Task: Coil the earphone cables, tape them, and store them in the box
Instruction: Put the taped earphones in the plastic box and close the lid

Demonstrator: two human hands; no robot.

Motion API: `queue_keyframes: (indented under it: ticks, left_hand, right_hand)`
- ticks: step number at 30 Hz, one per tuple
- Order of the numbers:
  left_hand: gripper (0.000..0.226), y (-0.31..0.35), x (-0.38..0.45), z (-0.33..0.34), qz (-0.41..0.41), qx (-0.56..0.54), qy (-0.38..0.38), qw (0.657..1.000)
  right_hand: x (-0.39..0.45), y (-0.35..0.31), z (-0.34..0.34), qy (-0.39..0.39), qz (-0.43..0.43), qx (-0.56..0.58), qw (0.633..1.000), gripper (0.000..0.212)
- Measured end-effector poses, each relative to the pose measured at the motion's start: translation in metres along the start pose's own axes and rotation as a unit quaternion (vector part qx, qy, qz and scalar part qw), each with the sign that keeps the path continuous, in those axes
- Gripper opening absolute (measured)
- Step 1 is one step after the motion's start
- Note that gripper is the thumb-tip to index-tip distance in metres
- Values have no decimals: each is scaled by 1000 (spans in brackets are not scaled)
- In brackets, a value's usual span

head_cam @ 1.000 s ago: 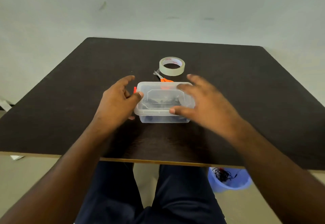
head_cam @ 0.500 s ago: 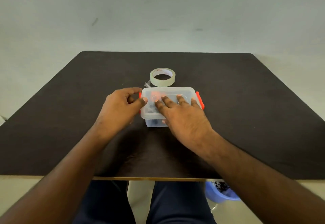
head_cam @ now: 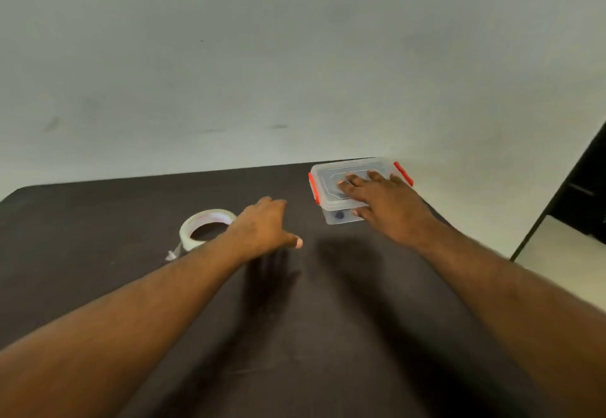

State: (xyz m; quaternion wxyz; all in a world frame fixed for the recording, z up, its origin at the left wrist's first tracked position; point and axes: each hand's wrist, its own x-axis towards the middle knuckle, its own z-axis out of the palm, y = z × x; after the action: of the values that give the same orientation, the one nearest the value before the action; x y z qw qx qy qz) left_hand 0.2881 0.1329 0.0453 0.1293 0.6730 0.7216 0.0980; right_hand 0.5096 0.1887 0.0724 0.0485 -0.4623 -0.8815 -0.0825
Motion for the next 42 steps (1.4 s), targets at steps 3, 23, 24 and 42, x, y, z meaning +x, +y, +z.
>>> queue_keyframes:
  ticks: [3, 23, 24, 42]
  left_hand:
    - [94, 14, 58, 1, 10, 43, -30, 999]
    - [137, 76, 219, 29, -24, 155, -207, 966]
    - [138, 76, 220, 28, -27, 158, -213, 964]
    - [41, 48, 81, 63, 1, 15, 94, 995]
  right_hand:
    - [30, 41, 14, -7, 9, 40, 999, 58]
    - [206, 141, 99, 8, 21, 121, 992, 60]
    - [209, 141, 102, 12, 19, 115, 993, 59]
    - [155, 28, 40, 84, -108, -8, 991, 22]
